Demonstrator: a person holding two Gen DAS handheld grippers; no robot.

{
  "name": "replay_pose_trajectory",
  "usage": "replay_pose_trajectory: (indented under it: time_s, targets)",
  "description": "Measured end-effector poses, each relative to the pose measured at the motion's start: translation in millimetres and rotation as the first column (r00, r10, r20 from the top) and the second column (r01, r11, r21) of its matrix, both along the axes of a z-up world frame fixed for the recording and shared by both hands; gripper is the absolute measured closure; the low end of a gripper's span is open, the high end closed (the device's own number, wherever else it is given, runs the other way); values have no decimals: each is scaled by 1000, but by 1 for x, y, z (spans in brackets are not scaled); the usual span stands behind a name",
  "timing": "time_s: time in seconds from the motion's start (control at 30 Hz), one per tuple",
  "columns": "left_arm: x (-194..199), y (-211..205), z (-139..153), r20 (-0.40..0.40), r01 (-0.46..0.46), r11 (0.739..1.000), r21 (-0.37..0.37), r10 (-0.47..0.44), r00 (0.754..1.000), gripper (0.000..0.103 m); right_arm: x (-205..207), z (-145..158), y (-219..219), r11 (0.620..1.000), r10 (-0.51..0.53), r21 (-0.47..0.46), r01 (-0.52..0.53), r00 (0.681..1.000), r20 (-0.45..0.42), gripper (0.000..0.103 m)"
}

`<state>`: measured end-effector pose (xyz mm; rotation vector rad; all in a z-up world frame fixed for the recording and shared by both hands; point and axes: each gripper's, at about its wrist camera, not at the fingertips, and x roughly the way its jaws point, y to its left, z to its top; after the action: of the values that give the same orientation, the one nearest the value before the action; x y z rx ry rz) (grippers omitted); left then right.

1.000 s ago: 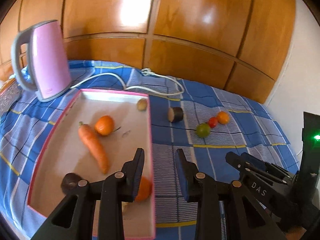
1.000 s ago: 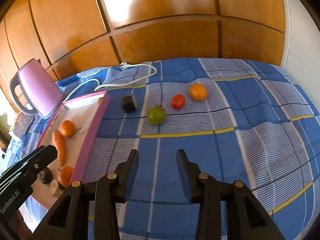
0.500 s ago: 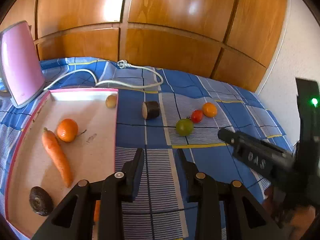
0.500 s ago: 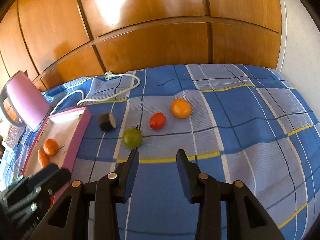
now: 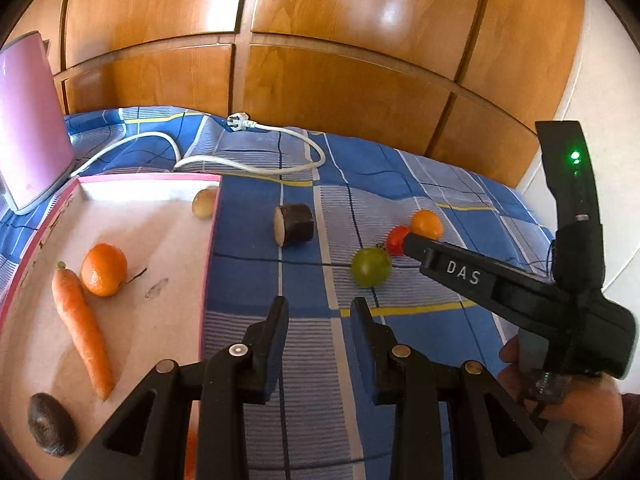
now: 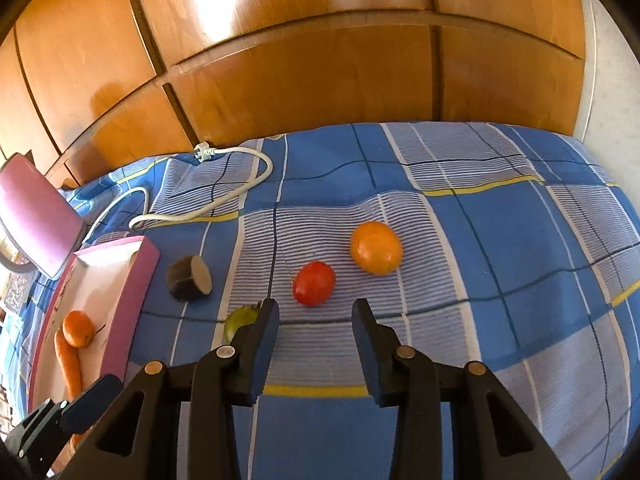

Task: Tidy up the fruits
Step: 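Grasp the green tomato with the left tool while the right tool grasps the red tomato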

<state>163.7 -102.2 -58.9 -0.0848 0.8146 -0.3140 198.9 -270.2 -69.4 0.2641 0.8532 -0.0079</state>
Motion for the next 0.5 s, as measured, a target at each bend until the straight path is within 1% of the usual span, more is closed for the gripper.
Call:
replay_pose_trajectory:
  time_s: [0.17,0.3,0.4,0.5]
  targets:
    - [11,-2,-5,-11,-14,1000,-6,14,1000,71,16,-8,0,1000,-1,7,1,1000,-10,65]
    - [18,-5,-7,-19,-19,1000,-13,18,1000,71,29,-17,0,1000,12,8,-12,999,-33,76]
    - [21,-7,-8,-22,-15,1000,-17,14,1000,71,28,-18,1,1000,25,1,-25,999,-21,77]
    - [25,-12,-9,-28,-2,1000,-25,2,1000,71,24,-18,-5,1000,10,13,-10,1000,-22,77]
